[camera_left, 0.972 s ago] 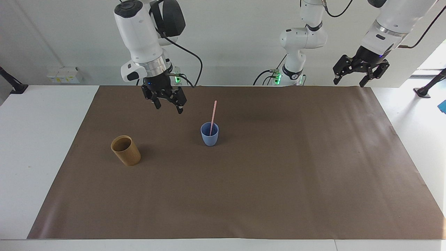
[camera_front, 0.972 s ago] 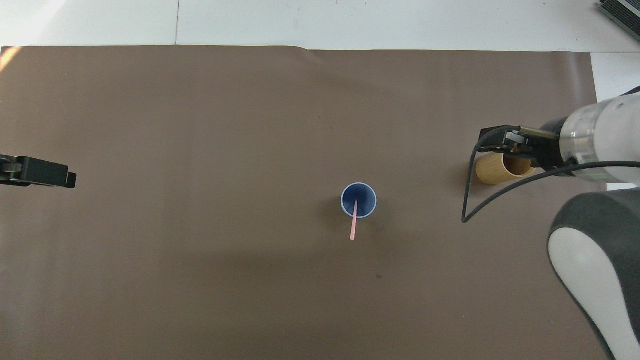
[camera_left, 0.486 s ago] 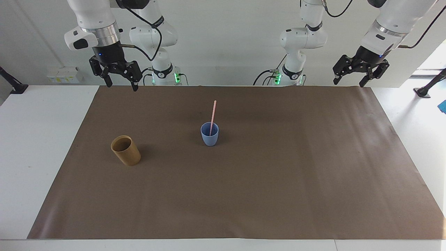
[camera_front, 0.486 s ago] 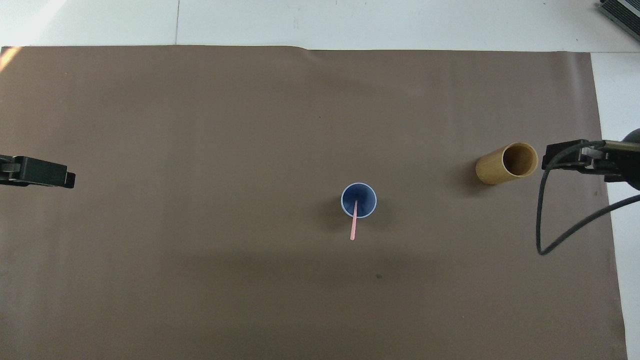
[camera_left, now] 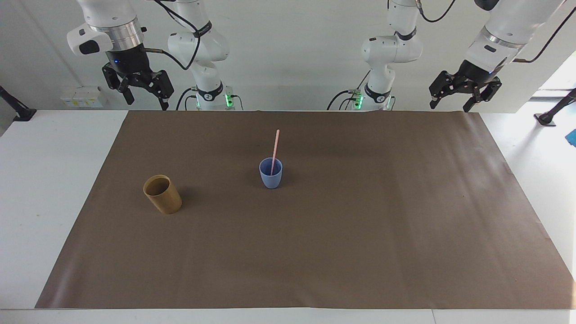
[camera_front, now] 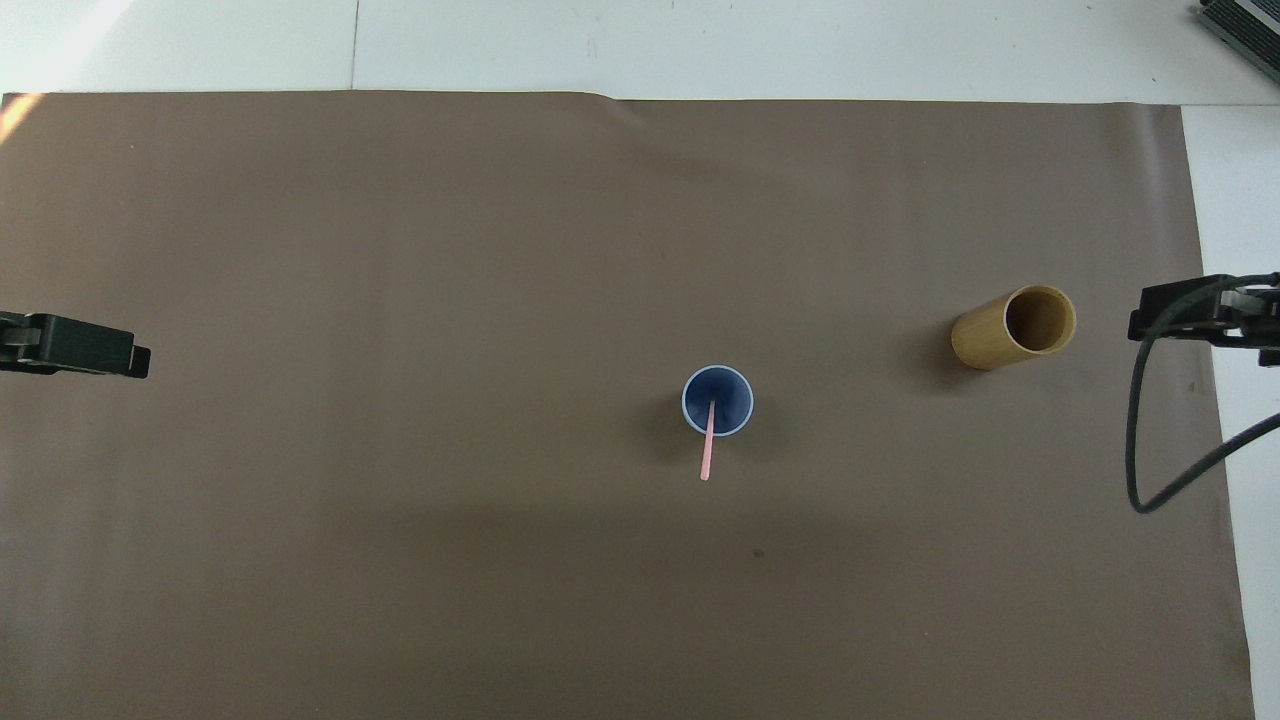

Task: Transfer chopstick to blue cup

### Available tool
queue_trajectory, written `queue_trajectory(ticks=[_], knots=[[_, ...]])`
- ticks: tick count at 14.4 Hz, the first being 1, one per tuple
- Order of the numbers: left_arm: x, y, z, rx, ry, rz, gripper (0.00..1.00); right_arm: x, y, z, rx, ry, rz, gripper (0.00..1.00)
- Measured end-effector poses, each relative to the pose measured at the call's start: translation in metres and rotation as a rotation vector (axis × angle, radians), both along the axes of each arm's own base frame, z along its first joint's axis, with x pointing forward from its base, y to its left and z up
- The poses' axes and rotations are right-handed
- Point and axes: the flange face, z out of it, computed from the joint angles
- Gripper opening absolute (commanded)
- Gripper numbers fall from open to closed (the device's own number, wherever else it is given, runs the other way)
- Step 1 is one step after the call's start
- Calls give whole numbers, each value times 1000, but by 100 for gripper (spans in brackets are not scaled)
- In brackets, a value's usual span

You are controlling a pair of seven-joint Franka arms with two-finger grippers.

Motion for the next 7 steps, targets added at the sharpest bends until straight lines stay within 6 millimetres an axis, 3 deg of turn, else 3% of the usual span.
queue_trajectory(ticks=[7], knots=[[0,1,0,0,2,2,100,12,-3,-1,8,3,-2,100]])
